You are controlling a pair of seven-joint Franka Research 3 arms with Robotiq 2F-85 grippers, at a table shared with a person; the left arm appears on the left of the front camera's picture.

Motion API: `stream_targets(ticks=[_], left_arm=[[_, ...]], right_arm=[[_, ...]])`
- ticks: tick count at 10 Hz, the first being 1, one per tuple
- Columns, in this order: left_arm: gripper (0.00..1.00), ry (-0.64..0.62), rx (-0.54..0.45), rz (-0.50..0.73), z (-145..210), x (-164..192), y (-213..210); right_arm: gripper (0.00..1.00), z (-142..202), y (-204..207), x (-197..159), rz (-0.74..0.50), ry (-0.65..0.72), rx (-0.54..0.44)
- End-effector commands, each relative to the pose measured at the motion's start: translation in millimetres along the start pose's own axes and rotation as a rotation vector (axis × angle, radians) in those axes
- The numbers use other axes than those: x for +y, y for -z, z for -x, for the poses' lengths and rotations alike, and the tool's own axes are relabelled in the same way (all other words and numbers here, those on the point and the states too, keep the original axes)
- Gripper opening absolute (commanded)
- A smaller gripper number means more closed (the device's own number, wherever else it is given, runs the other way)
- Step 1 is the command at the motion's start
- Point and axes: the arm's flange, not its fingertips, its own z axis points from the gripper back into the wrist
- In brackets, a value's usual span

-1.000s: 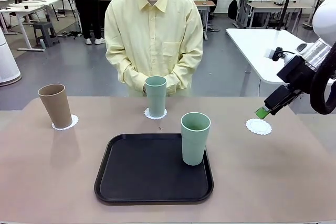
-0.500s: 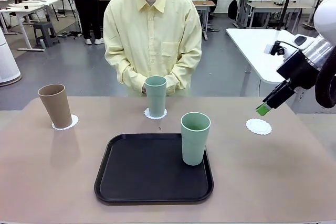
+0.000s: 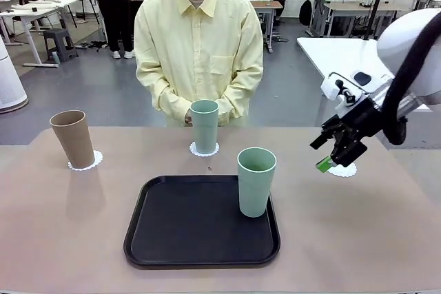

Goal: Place coasters on the table and set cups on them.
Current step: Take one Reusable plastic cup from the Flat Tray and place it on a coaster set by the human.

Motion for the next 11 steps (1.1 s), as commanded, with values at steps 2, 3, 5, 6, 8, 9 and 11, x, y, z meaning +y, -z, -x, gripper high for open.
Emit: stream_targets(ticks=[2,3,5,6,8,9,11], left_arm=[[1.0,-0.006,-0.003,-0.006,0.6,-1.2,-1.5],[1.0,-0.006,-0.003,-0.006,0.6,-1.2,-1.5],[1.0,-0.006,-0.003,-0.006,0.6,-1.2,-1.5],[1.0,-0.006,-0.003,-0.006,0.6,-1.2,-1.5],[1.0,-0.006,-0.003,-0.006,0.6,-1.2,-1.5],[1.0,-0.006,-0.003,-0.006,0.6,-1.2,-1.5],[1.0,-0.006,-0.003,-0.006,0.6,-1.2,-1.5]], right_arm=[[1.0,7.4,3.3,-21.5,-0.091,-0.063,-0.067],[1.0,8.3,2.5,-22.8,-0.094,0.018,-0.092],[1.0,2.4,7.2,-9.5,-0.067,-0.057,-0.039],[1.0,2.4,7.2,-9.5,-0.067,-0.057,-0.039],[1.0,4.9,8.3,-10.7,-0.058,-0.158,-0.161],[1.0,10.9,18.5,-6.7,-0.042,-0.225,-0.223],[1.0,29.0,28.9,1.0,-0.055,-0.222,-0.299]])
